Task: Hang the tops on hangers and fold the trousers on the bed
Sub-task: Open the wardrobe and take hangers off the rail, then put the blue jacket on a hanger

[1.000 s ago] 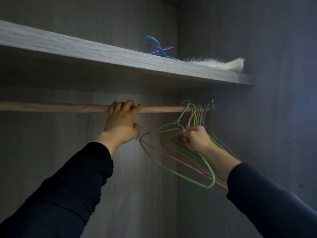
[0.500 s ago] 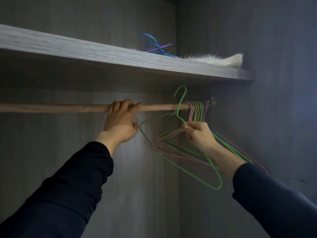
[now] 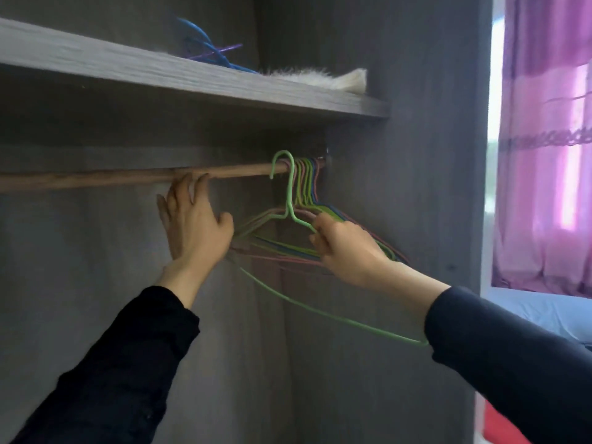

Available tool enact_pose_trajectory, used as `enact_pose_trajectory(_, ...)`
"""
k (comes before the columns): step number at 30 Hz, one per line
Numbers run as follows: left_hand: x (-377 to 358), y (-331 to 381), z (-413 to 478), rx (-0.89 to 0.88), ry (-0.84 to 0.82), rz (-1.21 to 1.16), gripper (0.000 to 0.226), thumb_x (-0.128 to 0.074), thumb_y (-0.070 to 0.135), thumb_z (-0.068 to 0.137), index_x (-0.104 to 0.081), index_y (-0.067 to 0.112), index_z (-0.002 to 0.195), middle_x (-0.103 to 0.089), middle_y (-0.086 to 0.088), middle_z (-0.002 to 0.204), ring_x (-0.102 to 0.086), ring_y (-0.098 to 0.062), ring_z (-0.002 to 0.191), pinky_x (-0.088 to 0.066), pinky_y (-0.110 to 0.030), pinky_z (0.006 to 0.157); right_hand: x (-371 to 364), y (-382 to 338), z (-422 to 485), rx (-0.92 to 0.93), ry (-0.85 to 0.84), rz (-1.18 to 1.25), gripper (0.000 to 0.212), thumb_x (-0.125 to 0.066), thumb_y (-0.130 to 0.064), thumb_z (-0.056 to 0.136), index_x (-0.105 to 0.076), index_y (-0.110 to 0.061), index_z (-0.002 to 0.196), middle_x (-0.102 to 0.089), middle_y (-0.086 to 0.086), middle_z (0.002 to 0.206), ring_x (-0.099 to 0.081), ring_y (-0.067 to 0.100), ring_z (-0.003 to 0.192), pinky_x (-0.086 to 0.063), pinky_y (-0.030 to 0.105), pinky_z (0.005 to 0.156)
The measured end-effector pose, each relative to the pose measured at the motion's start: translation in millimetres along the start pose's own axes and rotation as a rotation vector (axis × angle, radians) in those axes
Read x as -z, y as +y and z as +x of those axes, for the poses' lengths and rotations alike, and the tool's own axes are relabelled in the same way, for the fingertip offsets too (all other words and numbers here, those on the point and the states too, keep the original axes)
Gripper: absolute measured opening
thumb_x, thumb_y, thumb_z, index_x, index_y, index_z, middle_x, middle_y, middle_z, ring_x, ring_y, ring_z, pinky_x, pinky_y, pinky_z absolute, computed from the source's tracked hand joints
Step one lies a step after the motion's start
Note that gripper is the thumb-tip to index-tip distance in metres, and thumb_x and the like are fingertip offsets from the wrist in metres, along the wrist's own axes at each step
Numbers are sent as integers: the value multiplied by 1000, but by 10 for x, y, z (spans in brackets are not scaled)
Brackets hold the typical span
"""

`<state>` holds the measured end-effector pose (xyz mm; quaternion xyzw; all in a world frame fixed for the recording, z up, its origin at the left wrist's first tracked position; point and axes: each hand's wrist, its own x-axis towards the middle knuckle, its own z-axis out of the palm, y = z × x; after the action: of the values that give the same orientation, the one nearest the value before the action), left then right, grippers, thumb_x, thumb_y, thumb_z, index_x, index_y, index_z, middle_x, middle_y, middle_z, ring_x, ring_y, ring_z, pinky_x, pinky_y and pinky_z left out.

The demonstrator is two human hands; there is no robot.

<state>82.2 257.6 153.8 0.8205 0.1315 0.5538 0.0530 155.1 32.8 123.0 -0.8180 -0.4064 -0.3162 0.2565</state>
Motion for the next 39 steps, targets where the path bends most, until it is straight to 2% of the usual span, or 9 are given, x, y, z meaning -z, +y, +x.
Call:
enact_pose_trajectory(5, -170, 815, -754, 4, 48, -432, 50, -59, 11, 78, -52, 5, 127, -50, -18, 128, -44, -35, 120, -32, -38, 104, 580, 239, -890, -101, -118, -63, 15, -51, -11, 88, -41, -20, 95, -57, 8, 80, -54, 36, 75, -36, 36, 58)
enact_pose_trajectory(9, -366, 1717, -1617, 8, -11, -651, 39, -53, 13, 77, -59, 7, 115, -58, -10, 115, -49, -26, 110, -29, -21, 97, 1163, 653, -1671, -406, -265, 219, 24, -52, 2, 88, -54, -21, 81, -55, -10, 65, -49, 7, 54, -39, 24, 54)
enact_pose_trajectory(12, -499, 2492, -2341, 57, -89, -755, 34, -51, 12, 78, -60, 9, 111, -59, -7, 111, -47, -20, 107, -30, -23, 95, 1654, 1109, -2396, -650, -356, 400, 17, -59, -2, 91, -61, -11, 77, -51, -3, 51, -40, 6, 39, -31, 18, 38)
enact_pose_trajectory(16, -643, 3710, -3168, 82, -294, -840, 32, -50, 11, 78, -59, 10, 108, -56, -4, 107, -43, -21, 107, -26, -17, 91, 2332, 1790, -3438, -841, -415, 375, 23, -68, -22, 89, -65, 0, 83, -45, 8, 56, -36, 13, 43, -28, 20, 41)
enact_pose_trajectory(19, -750, 4678, -3674, 76, -469, -860, 33, -50, 15, 78, -59, 10, 110, -56, -8, 108, -42, -23, 107, -30, -24, 91, 2791, 2285, -4199, -950, -437, 265, 23, -71, -29, 87, -72, -6, 86, -47, -2, 52, -37, 8, 41, -32, 18, 41)
enact_pose_trajectory(24, -1024, 6001, -4467, -62, -804, -869, 28, -57, 12, 82, -61, 12, 110, -59, -10, 110, -45, -27, 110, -30, -26, 90, 3394, 3051, -5297, -1166, -364, 239, 13, -64, -18, 91, -72, -10, 98, -47, -3, 52, -38, 7, 37, -33, 17, 38)
enact_pose_trajectory(31, -1716, 7486, -5274, -278, -1137, -810, 29, -52, 17, 87, -58, 15, 114, -56, -11, 118, -38, -28, 118, -28, -32, 98, 3914, 4237, -6484, -1454, -174, 168, 13, -56, -2, 81, -62, -3, 70, -52, 10, 60, -47, 13, 42, -39, 24, 44)
enact_pose_trajectory(35, -2266, 8392, -5593, -354, -1250, -828, 28, -51, 19, 88, -58, 15, 115, -55, -9, 118, -38, -26, 118, -31, -32, 99, 4170, 5032, -6923, -1590, -45, 21, 36, -67, -35, 82, -50, -16, 56, -47, -4, 48, -42, 7, 38, -31, 19, 41)
enact_pose_trajectory(39, -2763, 9317, -5815, -439, -1321, -828, 29, -51, 19, 87, -58, 13, 115, -56, -12, 117, -40, -29, 117, -33, -34, 99, 4545, 5767, -7264, -1682, 114, -268, 66, -56, -67, 80, -40, -16, 41, -46, -7, 38, -49, 15, 46, -30, 30, 48)
